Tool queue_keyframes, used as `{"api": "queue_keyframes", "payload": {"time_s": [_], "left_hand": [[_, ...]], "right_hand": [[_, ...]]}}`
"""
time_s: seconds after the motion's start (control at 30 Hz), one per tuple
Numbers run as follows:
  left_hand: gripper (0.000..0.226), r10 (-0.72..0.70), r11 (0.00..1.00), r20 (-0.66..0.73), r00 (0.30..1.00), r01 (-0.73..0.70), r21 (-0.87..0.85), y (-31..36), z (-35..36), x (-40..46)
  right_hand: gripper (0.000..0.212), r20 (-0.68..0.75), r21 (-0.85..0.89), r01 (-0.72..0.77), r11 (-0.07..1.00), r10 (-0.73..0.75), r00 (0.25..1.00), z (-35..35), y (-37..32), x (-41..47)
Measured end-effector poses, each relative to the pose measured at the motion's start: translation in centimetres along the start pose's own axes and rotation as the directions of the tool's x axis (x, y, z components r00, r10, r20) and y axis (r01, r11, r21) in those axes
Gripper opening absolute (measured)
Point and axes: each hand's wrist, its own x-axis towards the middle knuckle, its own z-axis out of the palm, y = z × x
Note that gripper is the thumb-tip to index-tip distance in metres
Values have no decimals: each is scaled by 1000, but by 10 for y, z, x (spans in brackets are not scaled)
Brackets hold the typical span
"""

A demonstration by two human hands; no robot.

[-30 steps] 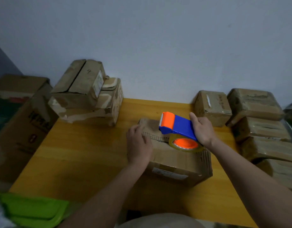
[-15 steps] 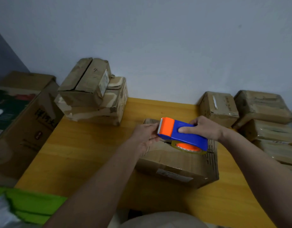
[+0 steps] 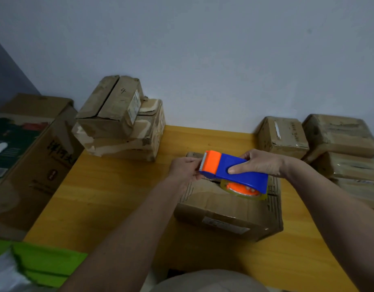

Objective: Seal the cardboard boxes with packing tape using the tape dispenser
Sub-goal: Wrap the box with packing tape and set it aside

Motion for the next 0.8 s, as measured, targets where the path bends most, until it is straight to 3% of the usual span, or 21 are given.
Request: {"api": "queue_keyframes", "payload": {"time_s": [0.13,0.3,0.43,0.8], "left_hand": [[11,71,997,-155,985,-73,-11,-10,-12,8],[14,194,977,-280,940,-159,144,-21,-19,13],[18,203,971,-407,891,-130,201,-24,-29,18],[24,177,939,-392,903,-36,341,-52,-38,38]], "right_hand": [[63,45,-133,-51,990,57,997,-7,2,-4],[67,11,-198,-54,979,57,998,-2,-12,3],[58,-8,-179,-75,981,75,997,11,-27,17],[54,-43,-283,-214,935,211,977,26,-51,48]]}}
